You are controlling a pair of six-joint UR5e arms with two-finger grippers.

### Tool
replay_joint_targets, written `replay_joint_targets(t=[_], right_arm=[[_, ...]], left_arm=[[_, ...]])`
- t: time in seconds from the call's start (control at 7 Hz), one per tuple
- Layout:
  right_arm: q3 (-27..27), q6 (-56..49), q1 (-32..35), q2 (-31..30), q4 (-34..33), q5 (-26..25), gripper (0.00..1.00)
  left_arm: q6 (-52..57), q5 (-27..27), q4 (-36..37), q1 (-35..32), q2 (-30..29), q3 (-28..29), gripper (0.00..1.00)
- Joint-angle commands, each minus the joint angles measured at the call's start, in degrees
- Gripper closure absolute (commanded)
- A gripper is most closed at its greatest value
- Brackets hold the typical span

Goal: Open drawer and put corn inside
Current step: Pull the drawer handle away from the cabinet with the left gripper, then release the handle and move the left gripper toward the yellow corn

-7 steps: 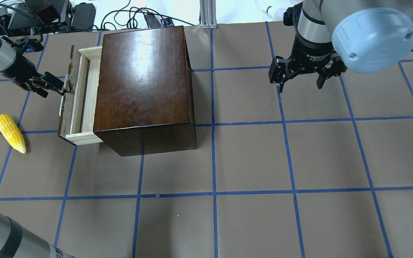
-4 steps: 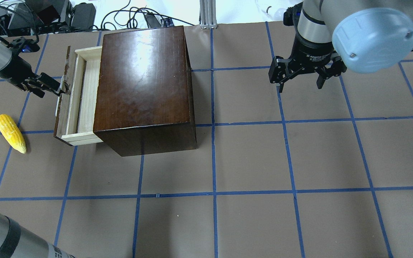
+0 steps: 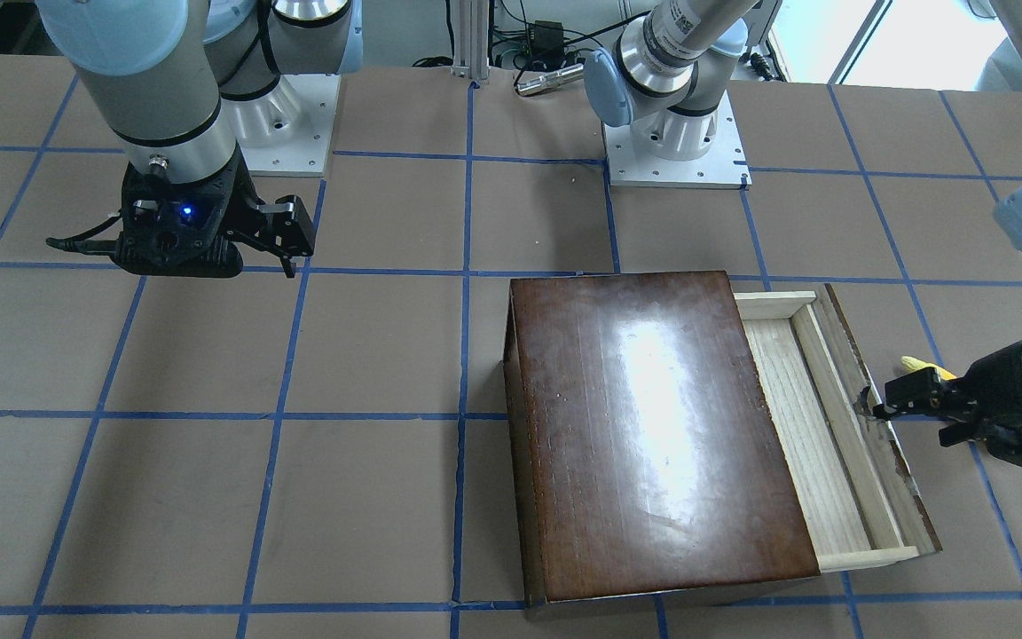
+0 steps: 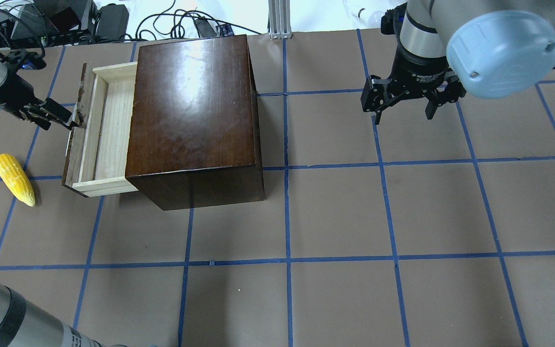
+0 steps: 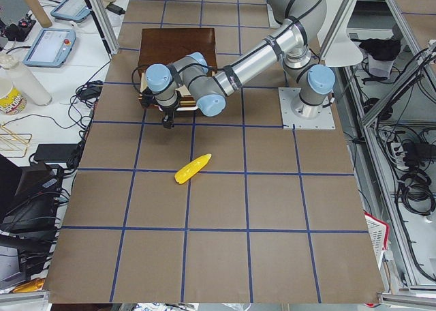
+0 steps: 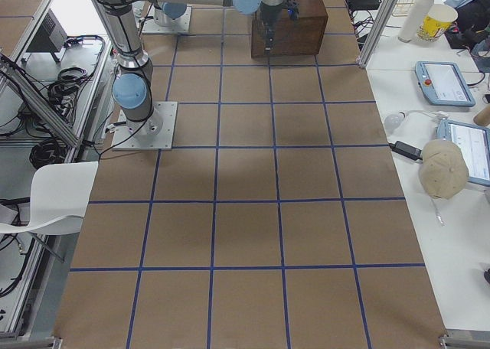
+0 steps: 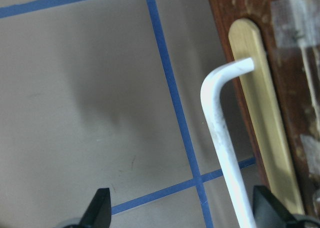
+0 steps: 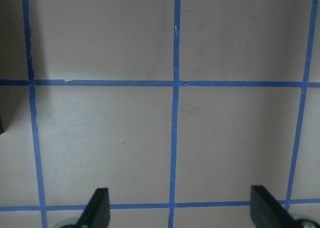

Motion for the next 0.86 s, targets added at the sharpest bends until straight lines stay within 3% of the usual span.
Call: replay_joint_targets(t=[0.0,0.71], right_arm=[[0.00,0.00,0.00,0.03,-0.03,-0.04,0.00],[0.00,0.00,0.00,-0.05,-0.03,-0.04,0.00]], left_arm=[[0.11,0.12,-0.06,0.62,0.19,0.15,0.00],[-9.45,2.67,-0.06,3.33,3.88,0.94,0.00]])
